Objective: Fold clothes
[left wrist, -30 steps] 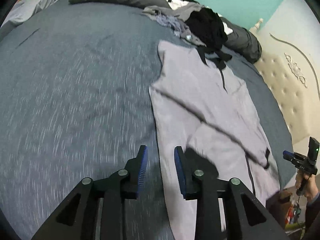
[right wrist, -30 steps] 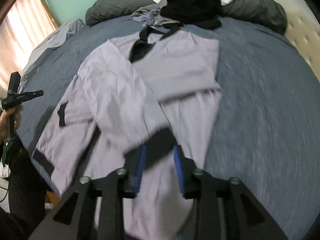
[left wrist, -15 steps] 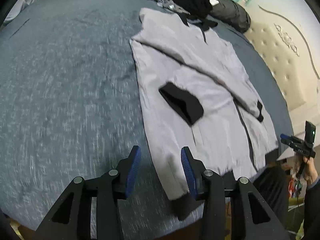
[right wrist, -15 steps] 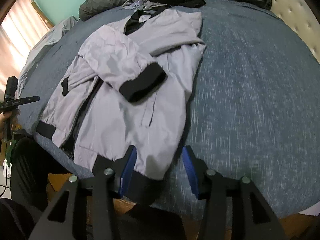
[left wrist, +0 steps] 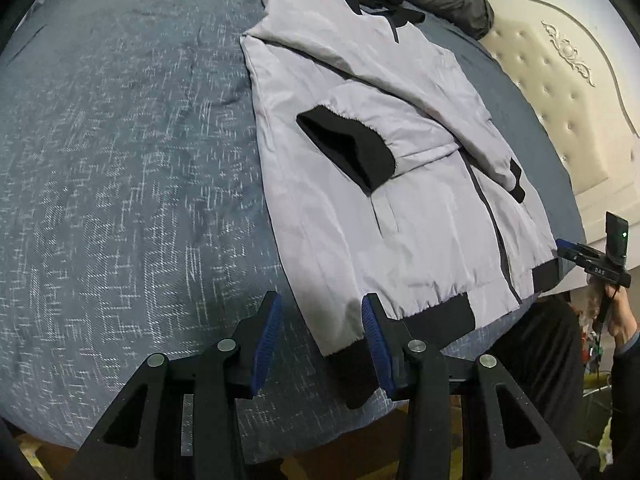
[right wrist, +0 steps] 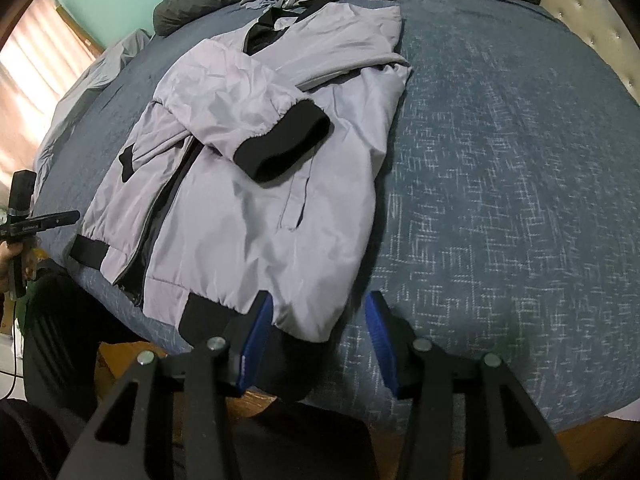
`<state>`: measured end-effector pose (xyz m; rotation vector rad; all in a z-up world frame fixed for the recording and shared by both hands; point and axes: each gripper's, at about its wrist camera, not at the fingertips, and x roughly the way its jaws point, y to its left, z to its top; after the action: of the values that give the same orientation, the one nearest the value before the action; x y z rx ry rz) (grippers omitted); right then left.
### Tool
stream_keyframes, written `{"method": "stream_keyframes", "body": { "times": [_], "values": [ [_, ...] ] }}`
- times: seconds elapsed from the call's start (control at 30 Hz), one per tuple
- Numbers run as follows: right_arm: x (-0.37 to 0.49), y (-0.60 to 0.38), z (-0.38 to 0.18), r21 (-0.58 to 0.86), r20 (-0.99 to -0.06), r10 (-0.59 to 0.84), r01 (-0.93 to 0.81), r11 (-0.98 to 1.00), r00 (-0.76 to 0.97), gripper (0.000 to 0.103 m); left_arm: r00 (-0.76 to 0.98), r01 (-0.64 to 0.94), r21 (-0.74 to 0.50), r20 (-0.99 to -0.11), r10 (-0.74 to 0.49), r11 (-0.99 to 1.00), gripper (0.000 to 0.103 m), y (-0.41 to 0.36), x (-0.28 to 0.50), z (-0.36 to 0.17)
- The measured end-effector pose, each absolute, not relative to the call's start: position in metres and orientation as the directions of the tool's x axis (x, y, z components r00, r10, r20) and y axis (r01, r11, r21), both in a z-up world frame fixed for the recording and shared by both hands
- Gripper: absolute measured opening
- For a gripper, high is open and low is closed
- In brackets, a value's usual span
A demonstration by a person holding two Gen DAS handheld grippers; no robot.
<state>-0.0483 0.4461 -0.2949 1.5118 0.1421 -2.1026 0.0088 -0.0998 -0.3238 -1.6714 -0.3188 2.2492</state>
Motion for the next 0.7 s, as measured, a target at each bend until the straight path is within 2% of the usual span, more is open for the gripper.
{"method": "stream_keyframes", "body": {
  "times": [0.37,0.53,0.7],
  "values": [
    [-0.048,0.438,-0.298,0.226,-0.906,-0.368,0.492,-0.840,-0.211,0.049,-0.222,-0.148,-0.348,-0.900,0.374,-0.926,0.045,-0.081,0.012,-0.340],
    [-0.049,0.434,-0.299,0.217,-0.910,-0.358,0.497,-0.840,-0.208,0.049,-0.221,-0.163,-0.353,-0.897,0.382,-0.922,0.019,-0.080,0.012,-0.342],
    [-0.050,0.433,-0.299,0.220,-0.911,-0.359,0.494,-0.841,-0.203,0.049,-0.219,-0.158,-0.379,-0.887,0.407,-0.912,0.014,-0.088,0.014,-0.339]
  ]
}}
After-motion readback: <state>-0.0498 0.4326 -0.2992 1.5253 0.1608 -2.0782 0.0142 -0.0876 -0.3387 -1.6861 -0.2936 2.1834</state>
